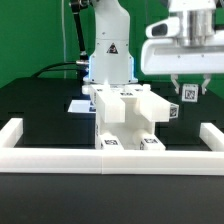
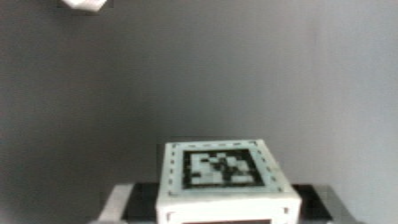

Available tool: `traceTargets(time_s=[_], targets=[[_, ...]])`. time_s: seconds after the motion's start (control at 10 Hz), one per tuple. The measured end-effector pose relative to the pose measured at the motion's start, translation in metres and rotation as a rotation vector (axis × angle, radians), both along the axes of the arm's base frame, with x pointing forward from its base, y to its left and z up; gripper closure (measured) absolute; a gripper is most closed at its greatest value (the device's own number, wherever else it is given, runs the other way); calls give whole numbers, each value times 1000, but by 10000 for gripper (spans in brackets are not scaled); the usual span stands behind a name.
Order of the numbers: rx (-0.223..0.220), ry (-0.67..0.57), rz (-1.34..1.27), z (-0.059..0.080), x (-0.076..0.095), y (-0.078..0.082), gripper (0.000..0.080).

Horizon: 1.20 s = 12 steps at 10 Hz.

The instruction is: Assemble chair

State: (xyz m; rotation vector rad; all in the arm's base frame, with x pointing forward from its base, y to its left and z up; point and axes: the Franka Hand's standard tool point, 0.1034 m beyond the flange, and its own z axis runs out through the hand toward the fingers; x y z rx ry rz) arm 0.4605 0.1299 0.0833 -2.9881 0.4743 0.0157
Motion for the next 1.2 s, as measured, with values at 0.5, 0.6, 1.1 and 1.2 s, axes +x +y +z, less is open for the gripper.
traceTargets(time_s=[0.5,0.6,1.1,1.2], targets=[[9,-21,-8,13,12,-8,515],[9,-22,20,14,13,-11,515],[11,-50,216,56,81,-80,515],[8,-53,215,54,80,-79,515]])
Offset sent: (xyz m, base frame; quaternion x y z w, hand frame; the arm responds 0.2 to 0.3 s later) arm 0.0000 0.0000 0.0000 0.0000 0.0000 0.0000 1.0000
